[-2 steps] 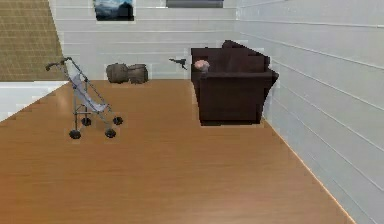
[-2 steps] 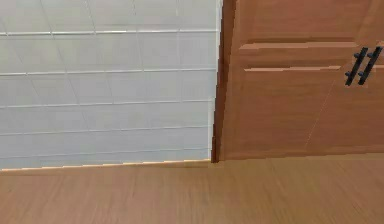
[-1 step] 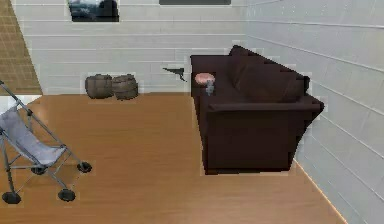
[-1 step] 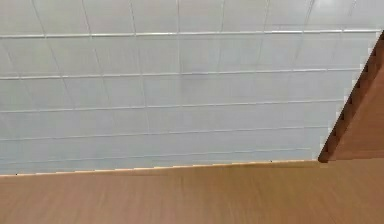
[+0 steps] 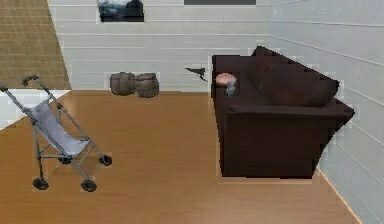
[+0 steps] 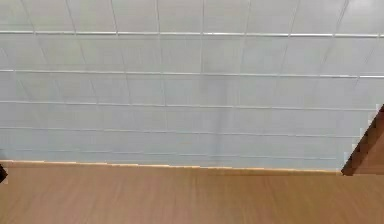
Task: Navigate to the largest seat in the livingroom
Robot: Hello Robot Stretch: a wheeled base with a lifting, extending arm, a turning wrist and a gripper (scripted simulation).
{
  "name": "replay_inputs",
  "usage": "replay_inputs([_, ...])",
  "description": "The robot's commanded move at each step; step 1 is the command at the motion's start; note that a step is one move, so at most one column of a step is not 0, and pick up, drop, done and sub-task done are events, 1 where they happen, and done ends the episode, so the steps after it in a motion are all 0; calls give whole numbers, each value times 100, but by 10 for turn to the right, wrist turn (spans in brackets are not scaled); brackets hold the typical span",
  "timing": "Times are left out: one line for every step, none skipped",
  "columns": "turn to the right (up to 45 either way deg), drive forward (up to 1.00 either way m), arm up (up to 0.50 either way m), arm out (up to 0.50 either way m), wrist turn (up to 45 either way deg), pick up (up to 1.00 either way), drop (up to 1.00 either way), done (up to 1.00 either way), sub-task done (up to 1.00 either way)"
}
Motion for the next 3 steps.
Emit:
replay_inputs([0,85,0,0,0,0,0,0,0])
replay_inputs([210,0,0,0,0,0,0,0,0])
replay_inputs([0,0,0,0,0,0,0,100,0])
